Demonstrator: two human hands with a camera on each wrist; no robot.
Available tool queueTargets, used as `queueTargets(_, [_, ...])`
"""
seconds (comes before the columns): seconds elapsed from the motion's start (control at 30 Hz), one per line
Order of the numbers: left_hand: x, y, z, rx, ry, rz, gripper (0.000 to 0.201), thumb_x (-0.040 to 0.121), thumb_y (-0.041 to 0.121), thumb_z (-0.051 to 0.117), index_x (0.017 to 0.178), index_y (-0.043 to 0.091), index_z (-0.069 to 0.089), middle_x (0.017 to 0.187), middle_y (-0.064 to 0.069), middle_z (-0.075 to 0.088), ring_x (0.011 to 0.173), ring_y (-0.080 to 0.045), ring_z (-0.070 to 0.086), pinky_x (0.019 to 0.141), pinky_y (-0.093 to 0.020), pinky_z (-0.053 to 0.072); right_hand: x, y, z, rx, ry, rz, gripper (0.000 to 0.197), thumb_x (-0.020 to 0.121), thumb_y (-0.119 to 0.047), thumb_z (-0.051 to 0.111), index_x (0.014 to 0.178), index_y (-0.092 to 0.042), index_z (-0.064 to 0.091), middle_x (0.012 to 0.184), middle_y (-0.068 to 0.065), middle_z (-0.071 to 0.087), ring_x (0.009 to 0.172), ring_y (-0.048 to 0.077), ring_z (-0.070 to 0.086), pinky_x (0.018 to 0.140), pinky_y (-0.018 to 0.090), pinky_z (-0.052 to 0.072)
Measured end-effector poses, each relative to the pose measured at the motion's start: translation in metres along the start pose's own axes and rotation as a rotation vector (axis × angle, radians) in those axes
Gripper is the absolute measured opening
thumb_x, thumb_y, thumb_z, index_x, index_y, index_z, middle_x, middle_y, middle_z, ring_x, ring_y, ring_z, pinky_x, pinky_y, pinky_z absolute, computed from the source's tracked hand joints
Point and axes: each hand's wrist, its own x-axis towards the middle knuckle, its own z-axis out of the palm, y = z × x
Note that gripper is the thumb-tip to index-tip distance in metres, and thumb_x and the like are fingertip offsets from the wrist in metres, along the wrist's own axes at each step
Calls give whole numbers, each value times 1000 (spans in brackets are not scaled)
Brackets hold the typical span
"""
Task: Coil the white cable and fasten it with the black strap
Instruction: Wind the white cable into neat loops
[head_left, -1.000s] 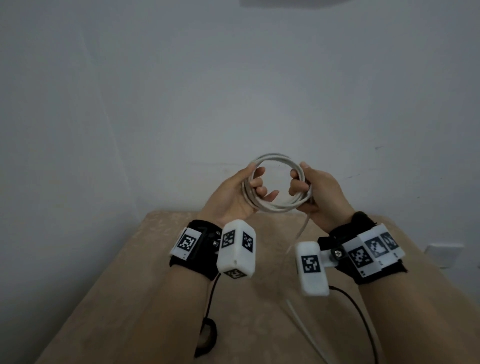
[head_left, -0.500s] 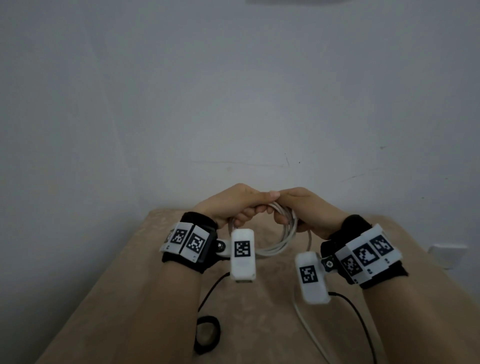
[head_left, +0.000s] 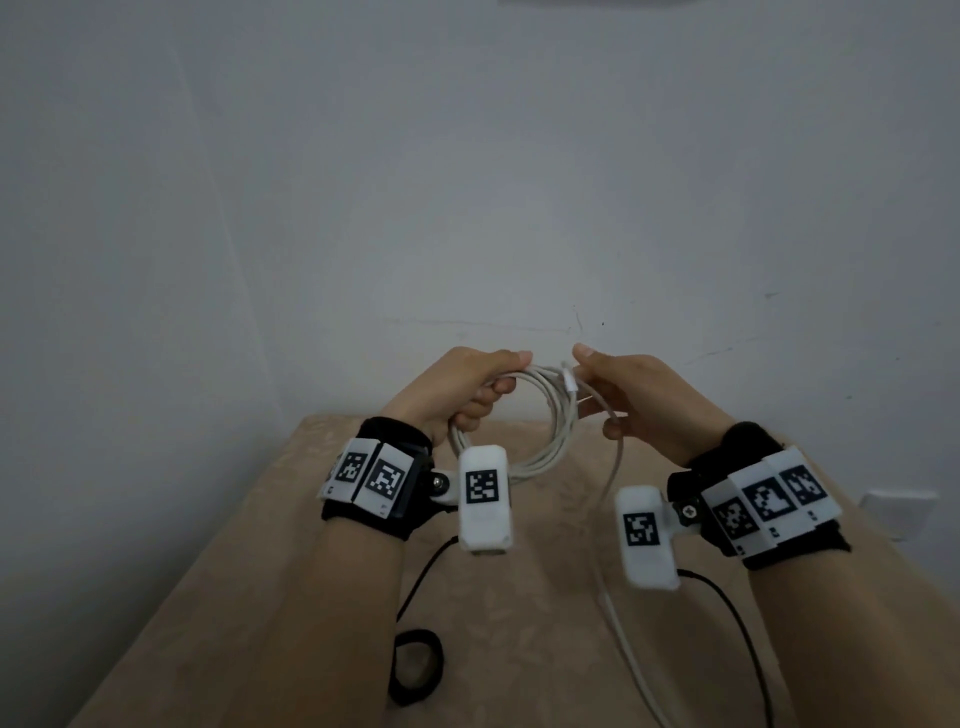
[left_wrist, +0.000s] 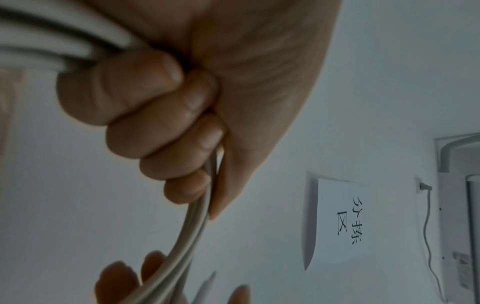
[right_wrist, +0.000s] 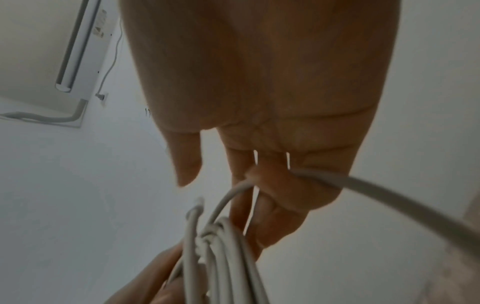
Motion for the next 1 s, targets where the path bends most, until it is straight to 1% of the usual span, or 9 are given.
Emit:
queueTargets(0.13, [2, -2, -5, -55, 63, 8, 44, 92, 37, 58, 56, 18, 41, 41, 9, 25, 33, -6, 16, 34, -16, 12, 0, 2, -1, -127, 49, -82, 16, 79, -28, 73, 86, -14, 75, 75, -4, 66, 72, 8, 54, 59, 22, 40])
queueTargets(0.2, [2, -2, -5, -42, 75, 12, 44, 92, 37, 58, 57, 18, 41, 42, 9, 25, 33, -6, 16, 35, -16, 12, 1, 2, 0, -140, 95, -112, 13, 77, -21, 77, 86, -12, 75, 75, 1, 64, 69, 9, 51, 57, 21, 38])
queueTargets(0.27, [2, -2, -3, -5, 81, 18, 43, 92, 37, 59, 57, 17, 42, 43, 8, 25, 34, -7, 16, 36, -17, 11, 2, 2, 1, -141, 131, -143, 10, 75, -14, 79, 82, -10, 72, 67, -2, 62, 60, 7, 49, 52, 18, 36])
queueTargets(0.33, [2, -1, -1, 27, 75, 22, 42, 91, 37, 59, 57, 17, 42, 44, 7, 26, 35, -7, 17, 36, -18, 12, 4, 3, 3, -161, 168, -165, 15, 72, -7, 80, 78, -10, 68, 55, -8, 54, 49, 4, 43, 47, 15, 34])
queueTargets(0.53, [1, 1, 3, 22, 49, 10, 43, 93, 36, 57, 58, 18, 41, 42, 8, 26, 34, -6, 17, 36, -18, 11, 11, 6, 9, -257, 233, -243, 29, 70, 1, 78, 75, -15, 55, 58, -2, 42, 44, 2, 35, 46, 12, 32])
queueTargets(0.7, [4, 0, 0, -100, 53, 10, 44, 93, 36, 57, 58, 17, 40, 43, 8, 25, 33, -6, 16, 33, -16, 13, 12, 7, 12, -320, 276, -373, 27, 76, -2, 73, 77, -22, 55, 53, -6, 41, 44, 2, 38, 50, 11, 33])
queueTargets(0.8, [7, -1, -1, -324, 50, 7, 43, 95, 35, 52, 59, 17, 38, 39, 9, 25, 28, -3, 17, 30, -14, 12, 13, 9, 16, -334, 335, -444, 16, 82, -12, 70, 84, -25, 61, 53, -6, 45, 48, 4, 40, 53, 16, 34])
queueTargets(0.9, [10, 0, -5, -601, 36, -11, 43, 97, 37, 48, 60, 17, 35, 34, 10, 25, 24, -2, 18, 26, -13, 13, 11, 11, 25, -319, 389, -545, 16, 85, -21, 69, 96, -32, 65, 63, -5, 54, 55, 6, 45, 59, 19, 40])
queueTargets(1.0, [10, 2, -9, -813, 38, -4, 46, 98, 36, 46, 58, 17, 35, 32, 9, 25, 22, -3, 19, 24, -14, 15, 11, 14, 31, -186, 485, -575, 16, 89, -30, 64, 101, -39, 69, 80, 8, 63, 72, 21, 55, 71, 30, 47])
